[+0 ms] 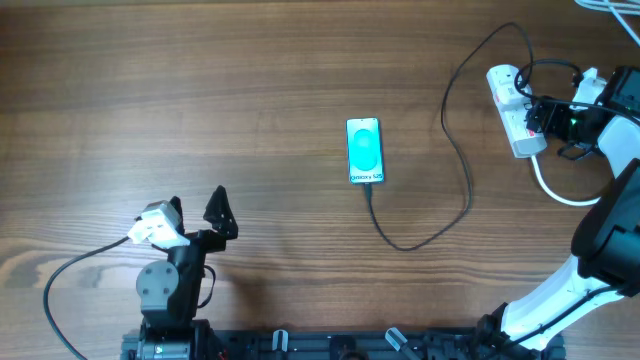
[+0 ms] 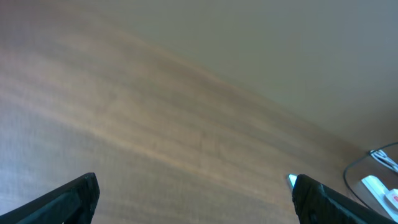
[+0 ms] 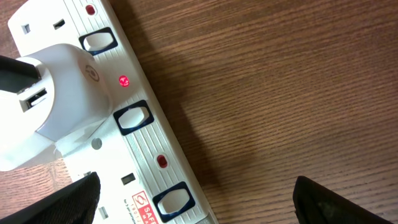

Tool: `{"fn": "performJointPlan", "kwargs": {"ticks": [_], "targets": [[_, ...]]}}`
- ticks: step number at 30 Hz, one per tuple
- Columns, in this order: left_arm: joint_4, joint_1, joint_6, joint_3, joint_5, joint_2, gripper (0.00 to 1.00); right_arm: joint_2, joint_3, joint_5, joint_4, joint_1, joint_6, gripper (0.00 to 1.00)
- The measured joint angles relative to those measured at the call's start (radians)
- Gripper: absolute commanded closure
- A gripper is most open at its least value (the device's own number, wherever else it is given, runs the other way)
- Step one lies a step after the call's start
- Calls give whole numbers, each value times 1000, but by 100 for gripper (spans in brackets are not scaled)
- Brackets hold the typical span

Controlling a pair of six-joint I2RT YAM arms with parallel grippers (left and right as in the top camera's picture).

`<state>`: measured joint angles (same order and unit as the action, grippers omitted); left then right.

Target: Plug charger to phone and switch on socket

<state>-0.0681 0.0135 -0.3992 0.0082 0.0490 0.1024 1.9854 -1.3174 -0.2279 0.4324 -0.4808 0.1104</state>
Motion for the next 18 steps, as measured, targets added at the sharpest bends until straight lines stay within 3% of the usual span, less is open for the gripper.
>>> {"fn": "performJointPlan", "kwargs": {"ticks": [7, 18], "targets": [[0, 0, 108, 0, 0, -89, 0, 0, 0, 0, 0, 0, 0, 0], [0, 0, 133, 0, 0, -89, 0, 0, 0, 0, 0, 0, 0, 0]]}}
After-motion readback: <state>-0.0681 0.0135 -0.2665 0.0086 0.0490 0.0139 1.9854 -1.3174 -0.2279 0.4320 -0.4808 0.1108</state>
